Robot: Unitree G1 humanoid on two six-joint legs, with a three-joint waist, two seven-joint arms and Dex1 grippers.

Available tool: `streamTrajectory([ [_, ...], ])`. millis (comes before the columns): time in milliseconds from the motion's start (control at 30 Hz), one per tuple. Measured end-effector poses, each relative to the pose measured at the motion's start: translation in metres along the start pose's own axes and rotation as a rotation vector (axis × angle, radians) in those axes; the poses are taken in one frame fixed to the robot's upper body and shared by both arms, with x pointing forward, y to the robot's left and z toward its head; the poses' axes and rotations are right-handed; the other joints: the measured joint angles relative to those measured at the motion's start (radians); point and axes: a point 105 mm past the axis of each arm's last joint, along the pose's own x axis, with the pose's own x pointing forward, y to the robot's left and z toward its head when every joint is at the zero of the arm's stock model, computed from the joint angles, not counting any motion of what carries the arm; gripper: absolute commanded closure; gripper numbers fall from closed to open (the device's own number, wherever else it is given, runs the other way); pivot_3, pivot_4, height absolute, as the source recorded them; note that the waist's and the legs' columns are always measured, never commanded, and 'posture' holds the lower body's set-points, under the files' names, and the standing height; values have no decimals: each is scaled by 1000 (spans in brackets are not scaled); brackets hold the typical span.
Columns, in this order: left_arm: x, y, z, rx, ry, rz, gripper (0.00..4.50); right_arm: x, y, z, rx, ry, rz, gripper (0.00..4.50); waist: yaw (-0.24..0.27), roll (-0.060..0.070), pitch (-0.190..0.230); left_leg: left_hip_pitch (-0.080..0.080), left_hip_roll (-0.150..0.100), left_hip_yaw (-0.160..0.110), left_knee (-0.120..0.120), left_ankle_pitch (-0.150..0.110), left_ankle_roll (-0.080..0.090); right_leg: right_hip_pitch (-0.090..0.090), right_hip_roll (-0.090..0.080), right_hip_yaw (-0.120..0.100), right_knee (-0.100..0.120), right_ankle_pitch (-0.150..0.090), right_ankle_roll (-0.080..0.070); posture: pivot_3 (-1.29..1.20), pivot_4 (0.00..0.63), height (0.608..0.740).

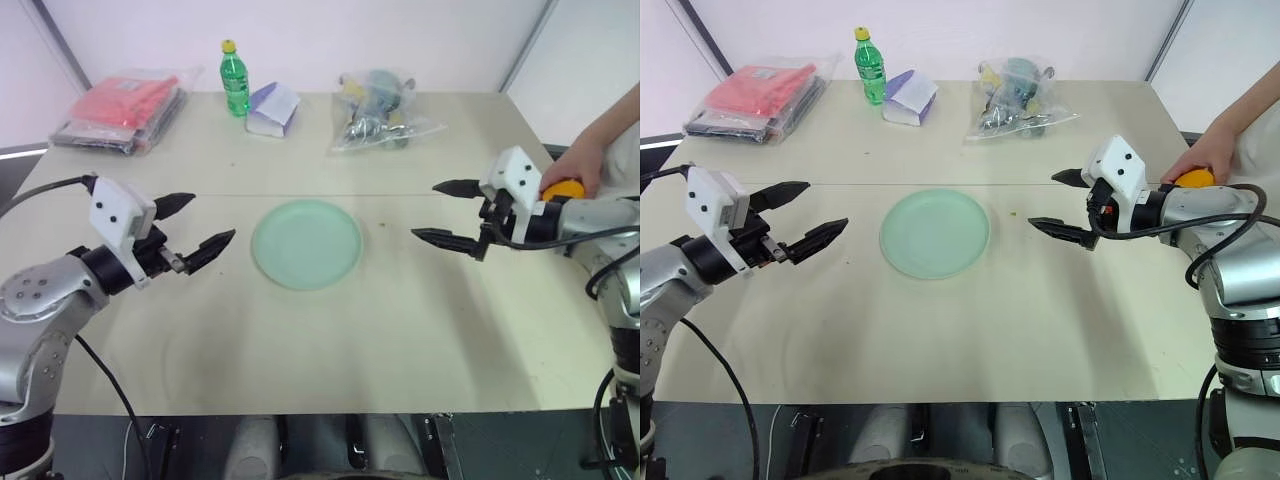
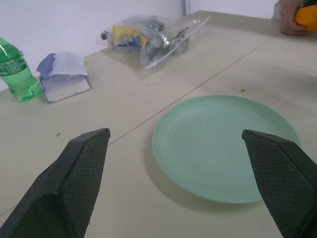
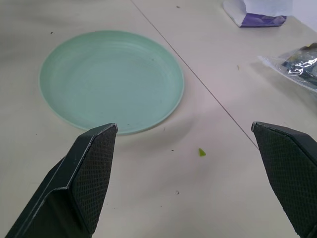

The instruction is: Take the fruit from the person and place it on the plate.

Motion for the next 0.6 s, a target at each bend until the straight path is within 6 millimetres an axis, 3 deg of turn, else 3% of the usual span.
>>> streamTrajectory([
  [600, 0, -1, -1, 0, 3, -2, 0, 1, 3, -1, 12, 6, 2, 56, 0, 0, 0, 0, 0, 0, 0, 0, 0, 0, 0, 0, 0, 0, 0, 0, 150, 731],
])
